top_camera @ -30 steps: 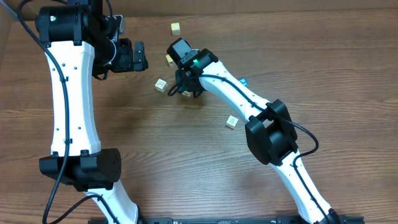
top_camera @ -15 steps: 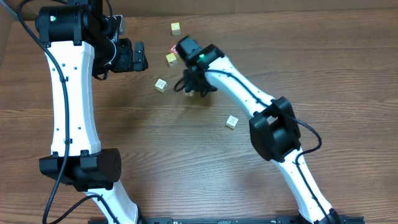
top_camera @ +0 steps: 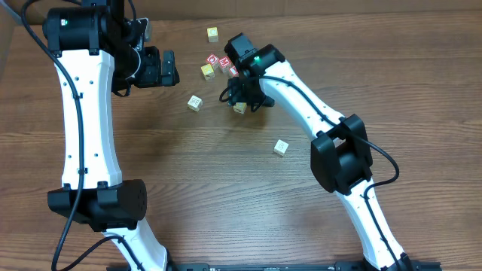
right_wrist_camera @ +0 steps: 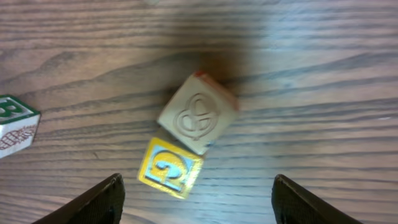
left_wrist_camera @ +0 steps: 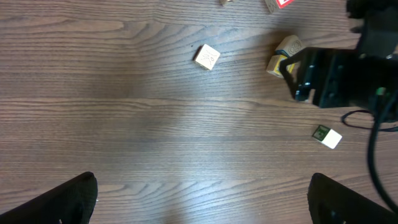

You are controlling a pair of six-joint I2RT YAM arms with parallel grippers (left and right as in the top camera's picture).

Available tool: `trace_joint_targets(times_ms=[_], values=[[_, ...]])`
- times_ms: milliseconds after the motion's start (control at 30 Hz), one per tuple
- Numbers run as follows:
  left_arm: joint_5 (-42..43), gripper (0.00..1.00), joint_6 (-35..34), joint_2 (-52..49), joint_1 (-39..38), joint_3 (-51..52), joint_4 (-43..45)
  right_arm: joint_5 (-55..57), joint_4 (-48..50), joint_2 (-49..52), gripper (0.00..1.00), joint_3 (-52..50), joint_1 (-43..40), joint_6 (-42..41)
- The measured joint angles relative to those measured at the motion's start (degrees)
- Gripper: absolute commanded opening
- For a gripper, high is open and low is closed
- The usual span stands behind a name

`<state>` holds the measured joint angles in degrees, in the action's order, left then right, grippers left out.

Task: Flip 5 blocks

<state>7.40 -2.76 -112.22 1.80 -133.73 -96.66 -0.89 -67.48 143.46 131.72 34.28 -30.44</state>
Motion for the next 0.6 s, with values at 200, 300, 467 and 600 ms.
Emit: trace_joint_targets(times_ms=[200,300,467,600], values=[[0.0,1.00,0.0,0.0,0.0,0.0,0.0,0.5,9.2,-0.1,0.68,-7.6,2.6,-1.4],[0.0,1.00,0.0,0.0,0.0,0.0,0.0,0.8,12.9,-1.7,0.49,-10.7,3.7,-1.9],[0.0,1.00,0.0,0.0,0.0,0.0,0.0,2.1,11.4,-1.9,0.35,-11.4,4.1,-2.4],[0.0,1.00,0.0,0.0,0.0,0.0,0.0,2.4,7.0,-2.7,0.34,-11.4,3.1,-2.6]])
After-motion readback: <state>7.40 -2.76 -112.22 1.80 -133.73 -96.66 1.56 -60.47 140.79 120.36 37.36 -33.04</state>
